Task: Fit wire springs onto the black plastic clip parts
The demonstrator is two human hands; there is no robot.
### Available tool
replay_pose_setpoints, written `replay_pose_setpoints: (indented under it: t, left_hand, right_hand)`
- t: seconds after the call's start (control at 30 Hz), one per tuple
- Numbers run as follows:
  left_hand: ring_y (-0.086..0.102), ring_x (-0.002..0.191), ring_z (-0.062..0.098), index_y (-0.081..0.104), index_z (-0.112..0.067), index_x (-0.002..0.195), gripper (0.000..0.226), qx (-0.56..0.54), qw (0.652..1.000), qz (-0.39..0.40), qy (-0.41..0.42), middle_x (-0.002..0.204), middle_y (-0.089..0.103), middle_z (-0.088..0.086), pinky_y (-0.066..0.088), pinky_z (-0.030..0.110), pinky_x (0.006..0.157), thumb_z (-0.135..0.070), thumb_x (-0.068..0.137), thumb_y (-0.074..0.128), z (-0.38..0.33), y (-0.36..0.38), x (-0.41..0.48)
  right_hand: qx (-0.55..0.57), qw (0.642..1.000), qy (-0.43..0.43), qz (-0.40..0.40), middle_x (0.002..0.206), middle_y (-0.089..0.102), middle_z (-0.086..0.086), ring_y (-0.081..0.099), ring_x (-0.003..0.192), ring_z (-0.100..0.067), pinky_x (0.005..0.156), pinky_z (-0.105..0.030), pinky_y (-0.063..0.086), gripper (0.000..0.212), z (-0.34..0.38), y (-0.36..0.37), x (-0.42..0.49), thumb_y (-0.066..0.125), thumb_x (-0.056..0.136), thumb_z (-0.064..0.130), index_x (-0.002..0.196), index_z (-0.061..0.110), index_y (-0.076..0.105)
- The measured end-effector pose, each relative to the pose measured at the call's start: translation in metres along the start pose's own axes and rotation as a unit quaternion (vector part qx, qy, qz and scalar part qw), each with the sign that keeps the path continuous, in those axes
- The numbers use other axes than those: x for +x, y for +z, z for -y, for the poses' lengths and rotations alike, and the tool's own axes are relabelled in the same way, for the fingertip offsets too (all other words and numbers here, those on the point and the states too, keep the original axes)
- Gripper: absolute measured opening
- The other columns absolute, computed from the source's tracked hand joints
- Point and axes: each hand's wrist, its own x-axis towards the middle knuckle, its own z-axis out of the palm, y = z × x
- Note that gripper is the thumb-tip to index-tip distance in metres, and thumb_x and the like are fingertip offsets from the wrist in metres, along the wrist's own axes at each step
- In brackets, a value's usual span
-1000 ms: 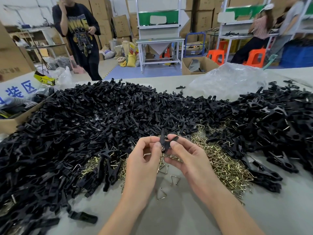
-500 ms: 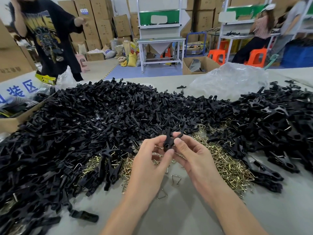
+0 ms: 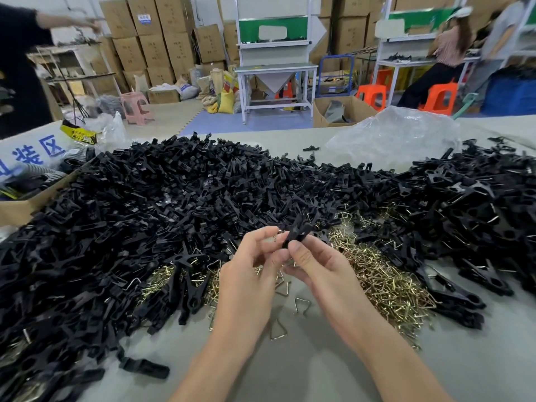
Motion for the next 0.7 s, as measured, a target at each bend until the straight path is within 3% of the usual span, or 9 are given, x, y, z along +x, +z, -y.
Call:
replay_pose_setpoints:
  t: [0.13, 0.23, 0.33, 0.53, 0.7]
  left_hand:
    - [0.060, 0.091, -0.010, 0.048, -0.053, 0.119, 0.026, 0.171, 0.984, 0.026, 0.042, 0.093, 0.069, -0.030, 0.041, 0.008, 0.079, -0.041, 0.098, 0.057, 0.007, -0.008, 0.003]
    - [0.050, 0.112, 0.002, 0.058, -0.038, 0.124, 0.037, 0.366, 0.923, 0.079, 0.089, 0.113, 0.061, -0.023, 0.029, 0.019, 0.094, -0.056, 0.094, 0.046, 0.012, -0.019, 0.008]
    - [0.036, 0.130, 0.007, 0.051, -0.042, 0.134, 0.056, 0.462, 0.864, 0.196, 0.051, 0.133, 0.045, -0.021, 0.019, 0.028, 0.111, -0.072, 0.090, 0.034, 0.020, -0.026, 0.009]
    - [0.042, 0.121, 0.006, 0.055, -0.041, 0.120, 0.029, 0.448, 0.870, 0.198, 0.049, 0.120, 0.048, -0.021, 0.031, 0.026, 0.100, -0.054, 0.100, 0.041, 0.022, -0.024, 0.012]
    - [0.051, 0.111, 0.005, 0.061, -0.036, 0.102, 0.005, 0.373, 0.914, 0.148, 0.055, 0.106, 0.057, -0.022, 0.033, 0.025, 0.097, -0.036, 0.099, 0.057, 0.023, -0.020, 0.012]
  right_hand:
    - [0.011, 0.997, -0.025, -0.078, 0.106, 0.077, -0.005, 0.074, 0.098, -0.019, 0.091, -0.030, 0.059, 0.027, 0.003, 0.000, 0.003, 0.062, 0.093, 0.026, 0.112, 0.009, 0.071]
    - [0.016, 0.992, -0.009, -0.124, 0.096, 0.076, 0.002, 0.073, 0.085, -0.011, 0.085, -0.025, 0.060, 0.019, 0.003, -0.006, 0.006, 0.060, 0.098, 0.017, 0.113, 0.012, 0.071]
    - [-0.031, 0.991, -0.001, -0.131, 0.092, 0.075, 0.012, 0.070, 0.086, -0.005, 0.087, -0.025, 0.059, 0.021, -0.001, -0.008, 0.006, 0.059, 0.100, 0.012, 0.111, 0.026, 0.070]
    - [-0.115, 0.986, -0.009, -0.117, 0.083, 0.073, 0.012, 0.066, 0.075, 0.001, 0.072, -0.014, 0.054, 0.027, -0.003, -0.006, 0.005, 0.056, 0.102, 0.008, 0.123, 0.021, 0.067]
    - [-0.193, 0.976, -0.028, -0.101, 0.104, 0.070, -0.001, 0.067, 0.078, 0.005, 0.072, -0.010, 0.051, 0.035, -0.004, -0.001, 0.002, 0.053, 0.104, 0.009, 0.116, 0.041, 0.059]
